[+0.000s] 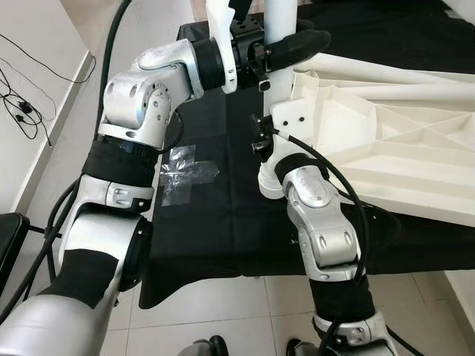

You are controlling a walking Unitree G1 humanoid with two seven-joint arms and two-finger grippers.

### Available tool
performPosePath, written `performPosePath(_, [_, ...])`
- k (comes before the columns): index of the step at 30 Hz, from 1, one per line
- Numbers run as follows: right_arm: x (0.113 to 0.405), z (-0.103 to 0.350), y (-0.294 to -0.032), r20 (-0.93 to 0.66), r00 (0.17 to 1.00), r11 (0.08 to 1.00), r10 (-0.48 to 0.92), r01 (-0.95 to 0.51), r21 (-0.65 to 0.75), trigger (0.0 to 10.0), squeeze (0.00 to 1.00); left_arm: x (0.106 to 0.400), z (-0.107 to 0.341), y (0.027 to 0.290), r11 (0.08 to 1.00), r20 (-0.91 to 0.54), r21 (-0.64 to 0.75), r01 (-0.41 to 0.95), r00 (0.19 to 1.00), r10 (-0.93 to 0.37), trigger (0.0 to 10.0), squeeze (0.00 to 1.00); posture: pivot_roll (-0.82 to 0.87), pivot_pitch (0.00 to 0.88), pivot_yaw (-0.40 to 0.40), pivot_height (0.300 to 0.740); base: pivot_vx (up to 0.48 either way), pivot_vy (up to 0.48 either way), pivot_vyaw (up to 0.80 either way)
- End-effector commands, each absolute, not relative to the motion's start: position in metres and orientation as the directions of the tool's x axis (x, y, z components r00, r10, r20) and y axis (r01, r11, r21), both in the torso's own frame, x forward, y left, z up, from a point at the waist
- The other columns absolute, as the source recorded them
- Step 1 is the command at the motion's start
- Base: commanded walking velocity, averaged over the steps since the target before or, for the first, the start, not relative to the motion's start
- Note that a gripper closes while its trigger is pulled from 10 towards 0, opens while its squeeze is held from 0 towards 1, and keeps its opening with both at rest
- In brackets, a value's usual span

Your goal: Building children table

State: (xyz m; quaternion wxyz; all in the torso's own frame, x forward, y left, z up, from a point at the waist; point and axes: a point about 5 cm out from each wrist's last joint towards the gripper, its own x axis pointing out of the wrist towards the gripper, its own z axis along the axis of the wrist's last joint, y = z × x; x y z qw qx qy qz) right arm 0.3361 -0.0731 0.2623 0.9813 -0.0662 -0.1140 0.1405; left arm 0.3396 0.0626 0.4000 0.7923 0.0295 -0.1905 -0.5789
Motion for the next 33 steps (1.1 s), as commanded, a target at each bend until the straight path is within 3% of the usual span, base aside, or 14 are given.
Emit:
performPosePath(1, [0.346,0.255,-0.076,0.164,0.898,0.912,0.409,-0.400,-0.087,10.0,1.00,0.333,0.400,0.059,0.273,0.267,0.283,0.919,0.198,-0.943,0.0,0.00,-0.05,0.227,0.083,0.740,0.000,0.000,0.00])
performPosePath(2, [0.346,0.255,-0.076,0.164,0.898,0.912,0.409,-0.400,-0.087,10.0,1.00,0.333,0.400,0.059,0.273,0.267,0.283,0.919,0.198,-0.943,0.0,0.00,-0.05,0.227,0.083,0.740,0.000,0.000,0.00])
performPosePath(6, [0.355,0.272,-0.089,0.213,0.747,0.771,0.630,-0.634,-0.060,10.0,1.00,0.332,0.401,0.058,0.264,0.265,0.285,0.922,0.189,-0.945,0.0,0.00,-0.04,0.225,0.084,0.740,0.000,0.000,0.00])
performPosePath(8, [0.359,0.277,-0.097,0.177,0.640,0.663,0.748,-0.728,-0.172,10.0,1.00,0.331,0.401,0.056,0.259,0.264,0.285,0.923,0.184,-0.947,0.0,0.00,-0.03,0.225,0.085,0.740,0.000,0.000,0.00])
performPosePath(11, [0.362,0.277,-0.101,0.109,0.572,0.580,0.813,-0.776,-0.248,10.0,1.00,0.331,0.402,0.056,0.256,0.263,0.286,0.923,0.181,-0.948,0.0,0.00,-0.02,0.224,0.084,0.740,0.000,0.000,0.00])
performPosePath(12, [0.366,0.278,-0.101,0.069,0.537,0.535,0.841,-0.803,-0.263,10.0,0.00,0.330,0.402,0.055,0.254,0.262,0.287,0.924,0.180,-0.948,0.0,0.00,-0.02,0.224,0.087,0.740,0.000,0.000,0.00])
performPosePath(19, [0.375,0.289,-0.098,0.056,0.430,0.429,0.901,-0.868,-0.250,10.0,0.00,0.329,0.403,0.054,0.248,0.259,0.286,0.926,0.175,-0.950,0.0,0.00,-0.01,0.226,0.095,0.740,0.000,0.000,0.00])
performPosePath(20, [0.376,0.290,-0.098,0.057,0.410,0.411,0.910,-0.878,-0.246,3.5,0.00,0.329,0.404,0.054,0.247,0.259,0.286,0.926,0.173,-0.950,0.0,0.00,-0.01,0.227,0.097,0.740,0.000,0.000,0.00])
performPosePath(21, [0.377,0.292,-0.098,0.058,0.395,0.396,0.917,-0.885,-0.243,0.0,0.00,0.329,0.404,0.054,0.246,0.259,0.286,0.926,0.172,-0.950,0.0,0.00,-0.01,0.227,0.097,0.740,0.000,0.000,0.00])
performPosePath(29, [0.378,0.293,-0.098,0.043,0.302,0.303,0.952,-0.923,-0.238,0.0,0.00,0.329,0.405,0.052,0.240,0.261,0.287,0.927,0.166,-0.951,0.0,0.00,-0.01,0.228,0.098,0.740,0.000,0.000,0.00])
performPosePath(30, [0.378,0.293,-0.099,0.037,0.286,0.286,0.958,-0.928,-0.239,0.0,0.00,0.329,0.405,0.052,0.250,0.264,0.285,0.925,0.176,-0.948,2.0,0.00,-0.01,0.226,0.098,0.740,0.000,0.000,0.00])
performPosePath(31, [0.378,0.293,-0.099,0.037,0.286,0.286,0.958,-0.928,-0.239,0.0,0.00,0.329,0.405,0.052,0.250,0.264,0.285,0.925,0.176,-0.948,2.0,0.00,-0.01,0.226,0.098,0.740,0.000,0.000,0.00])
performPosePath(32, [0.377,0.292,-0.100,0.033,0.279,0.278,0.960,-0.930,-0.239,0.0,0.00,0.330,0.405,0.052,0.257,0.263,0.291,0.922,0.181,-0.948,10.0,0.00,-0.01,0.226,0.098,0.740,0.000,0.000,0.00])
performPosePath(33, [0.377,0.292,-0.100,0.033,0.279,0.278,0.960,-0.930,-0.239,0.0,0.00,0.330,0.405,0.052,0.257,0.263,0.291,0.922,0.181,-0.948,10.0,0.00,-0.01,0.226,0.098,0.740,0.000,0.000,0.00])
